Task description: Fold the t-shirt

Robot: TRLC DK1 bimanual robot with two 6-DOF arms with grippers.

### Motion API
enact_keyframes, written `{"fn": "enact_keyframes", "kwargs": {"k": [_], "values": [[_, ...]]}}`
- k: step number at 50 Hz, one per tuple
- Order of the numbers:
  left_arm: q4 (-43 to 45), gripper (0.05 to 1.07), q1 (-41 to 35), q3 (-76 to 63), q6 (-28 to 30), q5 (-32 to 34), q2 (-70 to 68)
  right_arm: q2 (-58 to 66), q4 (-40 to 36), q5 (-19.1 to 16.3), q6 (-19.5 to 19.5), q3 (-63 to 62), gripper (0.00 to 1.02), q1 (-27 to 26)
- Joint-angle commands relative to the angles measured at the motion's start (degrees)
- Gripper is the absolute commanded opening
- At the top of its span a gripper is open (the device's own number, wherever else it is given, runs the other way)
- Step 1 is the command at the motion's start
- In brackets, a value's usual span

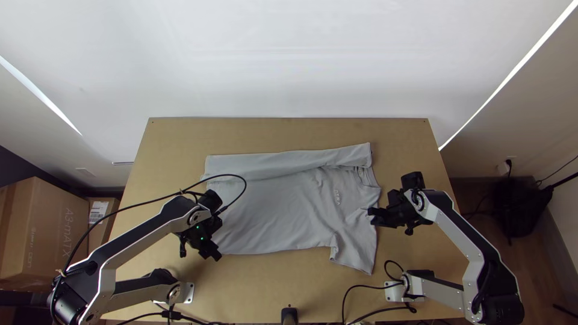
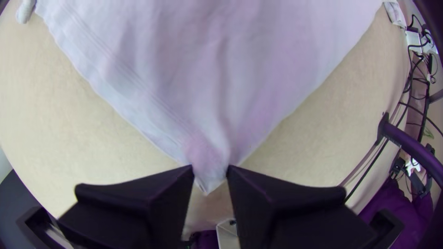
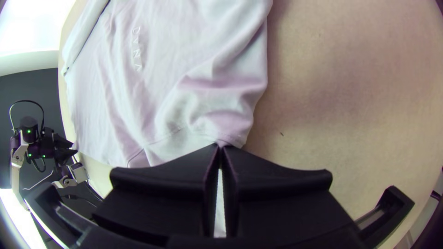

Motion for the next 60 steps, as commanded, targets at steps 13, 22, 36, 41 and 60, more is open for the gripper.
{"fn": "enact_keyframes", "kwargs": {"k": [13,22,36,41,60], "values": [[2.0,0.08,5.8,-0.4,5.5,-0.1,-2.2,-0.3,-1.4,-0.2,0.1,3.3,0.02,-2.2],[2.1,0.08,13.8,0.9,10.1,0.0,-4.0,0.5,-2.8,-0.1,-0.8,5.4,0.02,-5.4],[3.6,0.08,18.3,4.2,11.0,0.0,-4.8,0.6,-5.0,-0.1,-1.5,9.0,0.02,-6.9],[4.9,0.08,18.3,6.8,9.3,0.1,-5.3,-0.4,-5.7,-0.2,-1.2,10.7,0.02,-6.2],[8.7,0.08,21.0,16.0,6.5,0.1,-4.6,-1.3,-6.8,-0.2,0.8,16.8,0.02,-3.1]]}}
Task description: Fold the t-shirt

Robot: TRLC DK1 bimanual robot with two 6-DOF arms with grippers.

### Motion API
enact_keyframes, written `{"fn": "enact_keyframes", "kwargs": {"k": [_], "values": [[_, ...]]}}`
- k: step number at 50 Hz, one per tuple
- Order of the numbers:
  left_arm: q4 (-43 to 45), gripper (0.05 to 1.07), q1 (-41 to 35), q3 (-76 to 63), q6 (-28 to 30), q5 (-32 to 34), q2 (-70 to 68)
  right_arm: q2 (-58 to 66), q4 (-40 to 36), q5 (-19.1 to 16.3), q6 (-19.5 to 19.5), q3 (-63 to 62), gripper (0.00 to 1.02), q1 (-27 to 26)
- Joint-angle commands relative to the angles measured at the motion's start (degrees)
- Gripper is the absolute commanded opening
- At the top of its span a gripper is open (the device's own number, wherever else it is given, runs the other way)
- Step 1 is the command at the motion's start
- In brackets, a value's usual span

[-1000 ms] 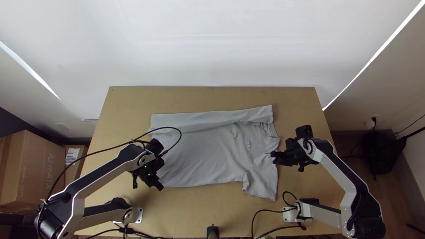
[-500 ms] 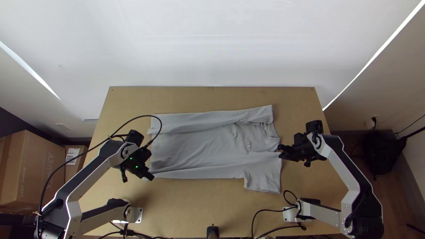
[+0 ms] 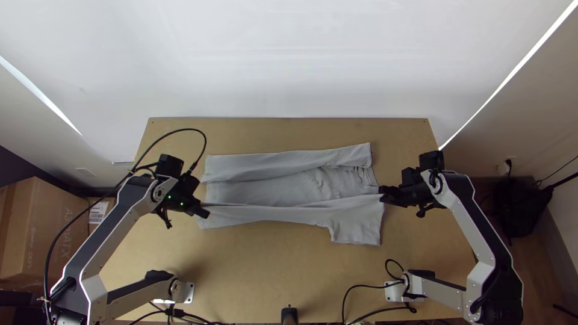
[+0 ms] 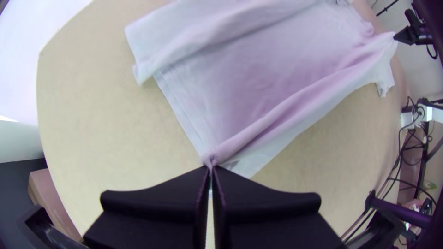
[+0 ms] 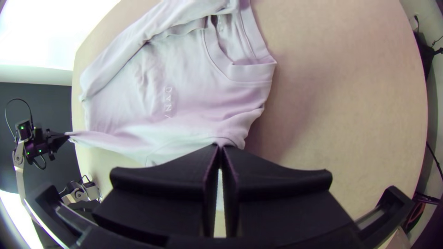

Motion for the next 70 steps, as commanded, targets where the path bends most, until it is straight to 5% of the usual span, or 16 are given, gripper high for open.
{"fn": "enact_keyframes", "kwargs": {"k": [1,70], "values": [[0.8,0.08,1.2,2.8,-0.8,-0.1,0.2,-0.7,-0.6,-0.1,1.5,2.5,0.02,1.0],[12.8,0.08,6.5,32.2,-6.3,-0.1,31.2,42.7,1.9,1.9,5.1,47.0,0.02,3.9]]}}
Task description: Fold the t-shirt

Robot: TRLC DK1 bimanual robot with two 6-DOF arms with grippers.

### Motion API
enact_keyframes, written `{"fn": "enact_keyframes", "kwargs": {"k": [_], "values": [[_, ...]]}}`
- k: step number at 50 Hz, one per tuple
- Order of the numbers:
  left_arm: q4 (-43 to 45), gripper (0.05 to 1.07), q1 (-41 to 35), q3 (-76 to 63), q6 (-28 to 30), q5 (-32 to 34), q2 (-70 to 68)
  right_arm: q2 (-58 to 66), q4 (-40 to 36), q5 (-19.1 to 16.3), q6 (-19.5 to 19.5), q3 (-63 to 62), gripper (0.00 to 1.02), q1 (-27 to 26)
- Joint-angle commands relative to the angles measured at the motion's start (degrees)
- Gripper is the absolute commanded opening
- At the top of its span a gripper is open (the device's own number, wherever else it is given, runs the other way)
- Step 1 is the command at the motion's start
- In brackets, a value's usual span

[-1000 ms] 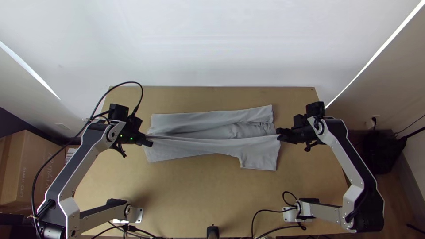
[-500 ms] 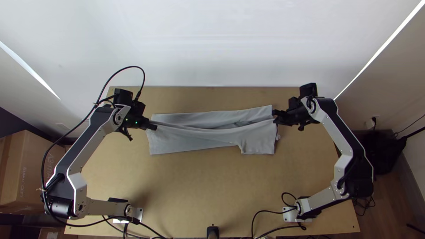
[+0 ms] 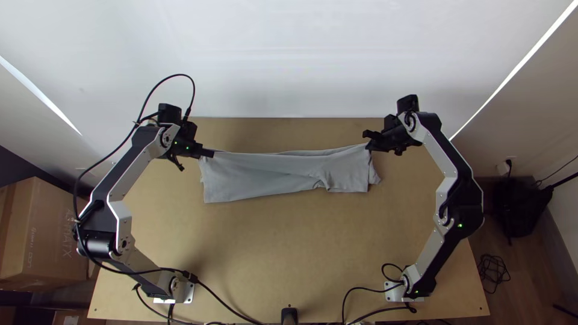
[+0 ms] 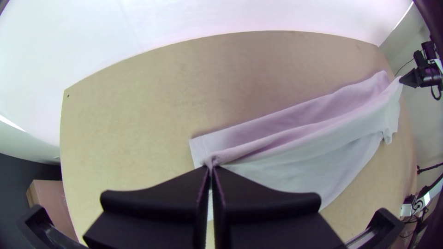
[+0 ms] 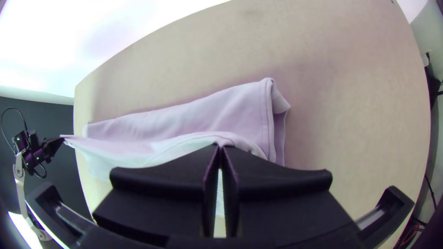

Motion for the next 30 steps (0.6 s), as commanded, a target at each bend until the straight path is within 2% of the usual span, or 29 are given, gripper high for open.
{"fn": "enact_keyframes", "kwargs": {"k": [1,10,11,12,13,18,19,23,26,30], "values": [[0.5,0.08,0.4,3.1,-0.8,-0.1,3.0,4.1,0.1,0.7,0.9,3.7,0.02,-0.2],[4.0,0.08,-0.3,2.1,-1.0,-0.1,4.8,8.4,0.2,1.7,1.0,6.9,0.02,-0.3],[5.2,0.10,-0.3,1.6,-1.0,-0.1,4.8,9.0,0.2,1.8,1.0,7.6,0.03,-0.3],[5.7,0.15,-0.2,1.3,-1.1,-0.1,4.7,9.4,0.2,1.9,1.0,8.1,0.04,-0.3],[6.2,0.26,-0.2,0.7,-1.2,-0.1,4.7,10.1,0.2,2.0,0.9,8.7,0.10,-0.4],[5.0,0.92,-0.1,-0.5,-0.6,0.1,5.2,10.7,0.4,3.0,0.3,9.5,0.37,-0.9],[3.8,1.00,-0.2,-0.4,-0.2,0.0,5.4,10.7,0.5,3.7,0.2,9.7,0.43,-0.9],[3.8,1.02,0.2,-1.7,-0.1,0.0,4.8,9.7,0.5,6.2,-1.3,9.7,0.64,-1.0],[4.9,1.02,1.1,-3.6,-0.2,1.2,3.1,8.8,0.5,7.4,-1.4,9.8,0.83,-1.5],[6.0,1.02,2.9,-6.6,-0.5,4.1,0.3,7.2,0.6,7.4,-1.4,9.5,0.89,-2.6]]}}
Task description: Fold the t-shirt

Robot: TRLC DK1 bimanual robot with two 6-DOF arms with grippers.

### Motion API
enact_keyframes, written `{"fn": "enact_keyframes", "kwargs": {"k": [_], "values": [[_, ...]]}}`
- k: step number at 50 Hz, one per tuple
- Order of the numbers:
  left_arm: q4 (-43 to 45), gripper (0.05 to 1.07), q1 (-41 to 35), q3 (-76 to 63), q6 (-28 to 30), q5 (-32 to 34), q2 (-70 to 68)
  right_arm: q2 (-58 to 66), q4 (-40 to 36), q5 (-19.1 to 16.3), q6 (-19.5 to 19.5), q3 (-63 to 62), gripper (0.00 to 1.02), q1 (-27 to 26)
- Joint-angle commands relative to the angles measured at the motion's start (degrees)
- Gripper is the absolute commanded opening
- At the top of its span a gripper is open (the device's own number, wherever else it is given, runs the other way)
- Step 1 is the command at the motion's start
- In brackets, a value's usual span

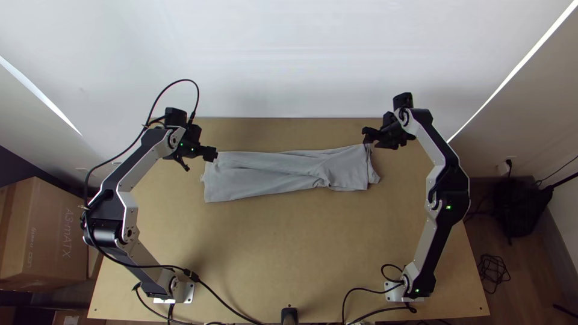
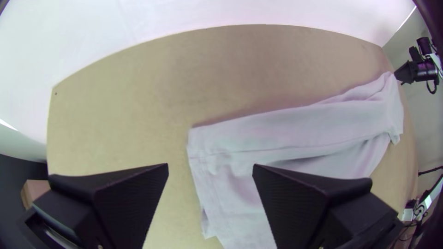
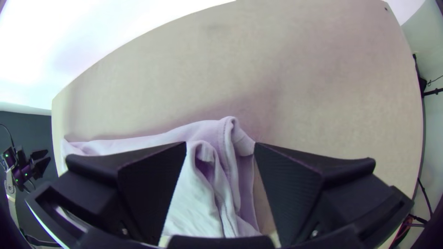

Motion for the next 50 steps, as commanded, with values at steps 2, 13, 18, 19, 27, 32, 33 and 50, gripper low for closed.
{"fn": "enact_keyframes", "kwargs": {"k": [2,13,18,19,27,32,33,50], "values": [[0.7,1.02,3.3,-5.3,-0.4,4.0,-4.8,-3.6,0.0,0.6,-0.5,0.6,0.90,-1.9],[0.6,1.01,9.1,-12.6,0.8,16.5,-8.3,-9.6,-0.1,-1.7,1.2,-2.2,0.92,-3.7],[1.2,1.01,11.2,-15.7,1.5,19.9,-8.8,-11.4,-0.4,-8.2,4.9,-2.4,0.95,-5.1],[1.2,1.01,11.3,-16.2,1.7,20.4,-8.9,-11.5,-0.5,-9.5,5.7,-2.4,0.95,-5.3],[2.8,1.01,12.1,-19.1,2.5,22.4,-8.7,-13.8,-0.8,-21.0,11.0,-2.4,0.97,-7.5],[4.5,1.02,12.5,-20.2,2.5,22.5,-8.0,-14.7,-0.8,-26.8,13.5,-2.2,0.98,-8.9],[4.8,1.02,12.5,-20.4,2.5,22.5,-7.9,-14.9,-0.7,-27.4,13.9,-2.1,0.98,-9.2],[8.5,1.02,10.6,-21.9,1.9,22.5,-4.1,-18.3,-0.2,-30.6,17.1,0.1,0.98,-10.9]]}}
